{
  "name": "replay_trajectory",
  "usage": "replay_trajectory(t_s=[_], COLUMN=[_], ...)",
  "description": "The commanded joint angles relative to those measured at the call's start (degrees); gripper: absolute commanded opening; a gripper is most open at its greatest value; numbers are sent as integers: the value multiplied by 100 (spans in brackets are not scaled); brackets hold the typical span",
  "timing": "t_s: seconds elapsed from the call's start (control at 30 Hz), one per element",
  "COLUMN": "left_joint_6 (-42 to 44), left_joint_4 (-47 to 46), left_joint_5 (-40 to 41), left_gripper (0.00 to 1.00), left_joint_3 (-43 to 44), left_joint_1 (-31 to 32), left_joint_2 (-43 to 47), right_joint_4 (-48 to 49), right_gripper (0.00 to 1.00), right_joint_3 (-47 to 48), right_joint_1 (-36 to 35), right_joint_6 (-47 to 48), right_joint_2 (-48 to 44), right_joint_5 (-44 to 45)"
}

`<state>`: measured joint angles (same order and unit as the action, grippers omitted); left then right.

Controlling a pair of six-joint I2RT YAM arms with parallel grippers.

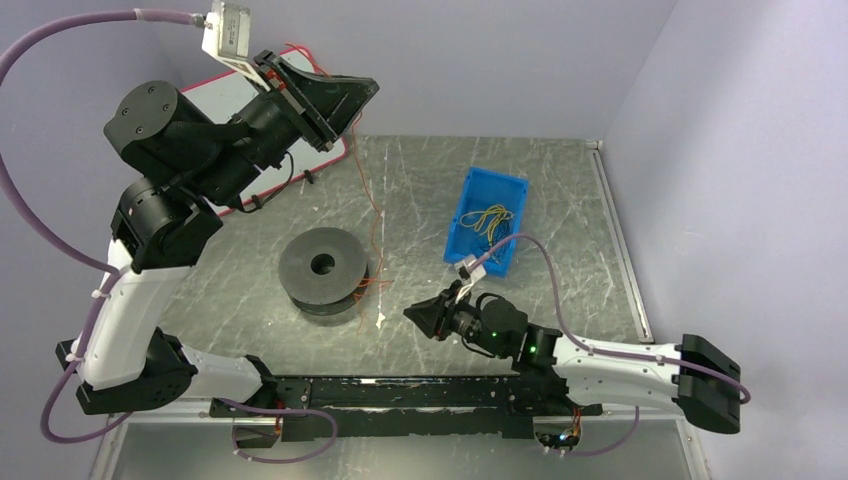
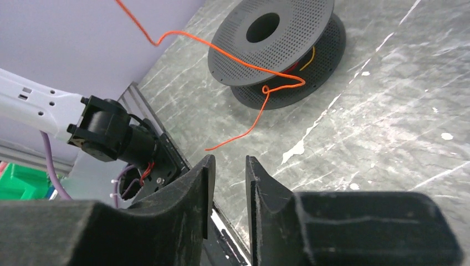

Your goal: Wrap the cables

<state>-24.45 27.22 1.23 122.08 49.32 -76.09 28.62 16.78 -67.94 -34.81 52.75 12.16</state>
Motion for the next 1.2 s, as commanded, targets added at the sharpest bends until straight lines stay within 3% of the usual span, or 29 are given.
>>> replay_trajectory(t_s=[0.0,0.27,0.47,0.83,1.17], left_joint_6=[-53,-182,-490,-1403,-1677], left_joint_4=[-119,-589,-923,-2018,-2070], left_joint_5=[-46,-314,-535,-1046,-1409], left_gripper=[7,7,7,7,7], left_joint_3=[-265,-1656,-2554,-4099,-4356], left_joint_1=[24,25,25,25,24], left_joint_2=[77,482,669,1009,1116], right_joint_4=[-979,-2206,-2334,-913,135], right_gripper=[35,42,48,55,56], right_joint_3=[330,1273,2036,2702,2907], right_joint_1=[22,20,20,20,16], right_joint_6=[166,740,1294,2362,3154], right_joint_2=[-577,-1359,-1344,-673,-92], right_joint_5=[360,648,678,537,769])
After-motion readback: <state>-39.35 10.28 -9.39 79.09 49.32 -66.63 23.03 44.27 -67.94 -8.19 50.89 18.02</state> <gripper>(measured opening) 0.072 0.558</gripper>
